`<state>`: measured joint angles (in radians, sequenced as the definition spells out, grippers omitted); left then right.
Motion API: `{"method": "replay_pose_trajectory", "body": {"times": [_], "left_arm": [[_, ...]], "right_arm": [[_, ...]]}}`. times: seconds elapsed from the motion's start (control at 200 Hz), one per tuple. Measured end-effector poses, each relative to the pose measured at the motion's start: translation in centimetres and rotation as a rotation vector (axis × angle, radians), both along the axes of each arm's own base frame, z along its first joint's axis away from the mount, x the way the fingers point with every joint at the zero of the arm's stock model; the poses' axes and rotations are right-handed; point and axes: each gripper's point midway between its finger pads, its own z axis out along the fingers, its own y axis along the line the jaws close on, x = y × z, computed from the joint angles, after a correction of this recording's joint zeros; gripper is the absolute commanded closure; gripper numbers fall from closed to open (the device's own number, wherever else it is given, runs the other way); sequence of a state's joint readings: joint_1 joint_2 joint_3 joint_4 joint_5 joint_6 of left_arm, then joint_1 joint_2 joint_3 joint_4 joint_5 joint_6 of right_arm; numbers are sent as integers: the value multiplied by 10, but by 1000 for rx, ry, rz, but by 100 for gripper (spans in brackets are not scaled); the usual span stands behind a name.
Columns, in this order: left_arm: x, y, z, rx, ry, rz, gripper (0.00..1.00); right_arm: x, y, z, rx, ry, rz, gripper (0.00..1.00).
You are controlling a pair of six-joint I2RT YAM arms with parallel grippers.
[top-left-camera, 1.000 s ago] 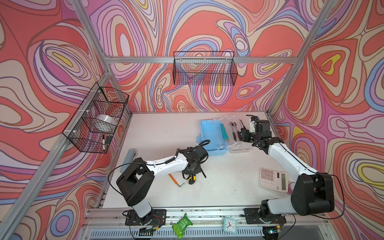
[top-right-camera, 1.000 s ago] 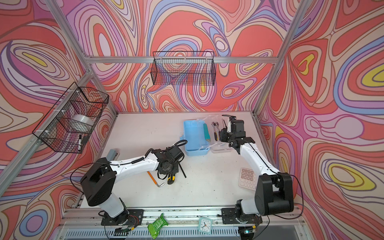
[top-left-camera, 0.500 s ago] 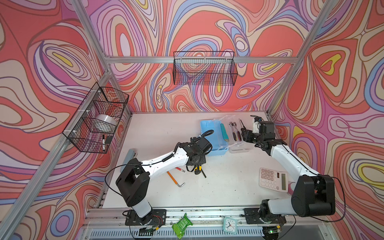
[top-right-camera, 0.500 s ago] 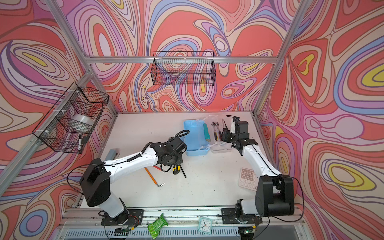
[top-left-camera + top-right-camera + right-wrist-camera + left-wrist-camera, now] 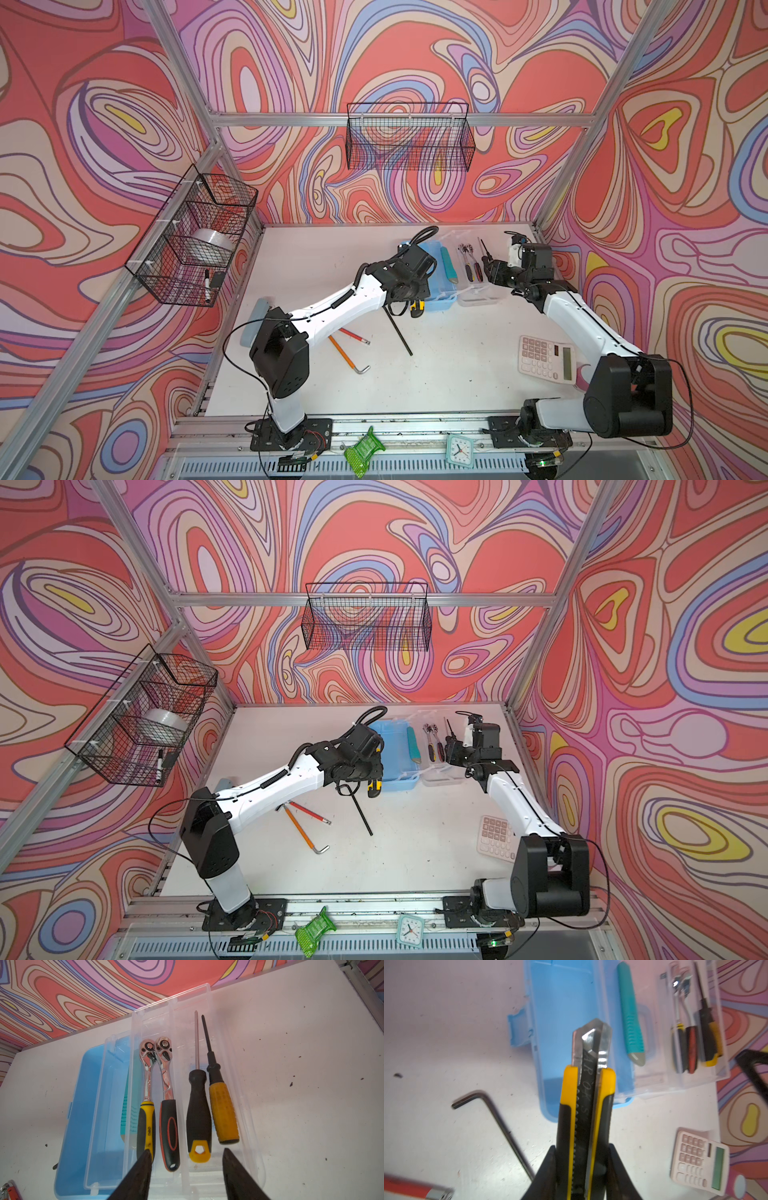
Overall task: Pack the tool kit
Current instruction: 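Carry the yellow-black knife with the left gripper over the blue toolbox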
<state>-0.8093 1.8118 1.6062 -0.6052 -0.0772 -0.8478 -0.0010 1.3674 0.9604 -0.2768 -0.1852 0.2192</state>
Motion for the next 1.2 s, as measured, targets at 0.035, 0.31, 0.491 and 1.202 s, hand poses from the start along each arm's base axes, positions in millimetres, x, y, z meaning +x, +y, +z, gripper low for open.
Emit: {"method": "replay_pose_trajectory", "body": {"times": [0.035, 0.31, 0.491, 1.202], "left_arm": [[9, -6, 4, -25, -11, -5, 88], [63, -53, -4, -128, -30, -66, 88], [79, -76, -16, -185, -1, -99, 88], [107, -82, -43, -277, 84, -17, 84]], "right_arm": [[-1, 0, 0, 1, 0, -2, 44], [-9, -2, 1, 10, -2, -10, 44], [-13, -2, 3, 11, -5, -11, 44], [-19, -2, 8, 19, -10, -20, 44]]}}
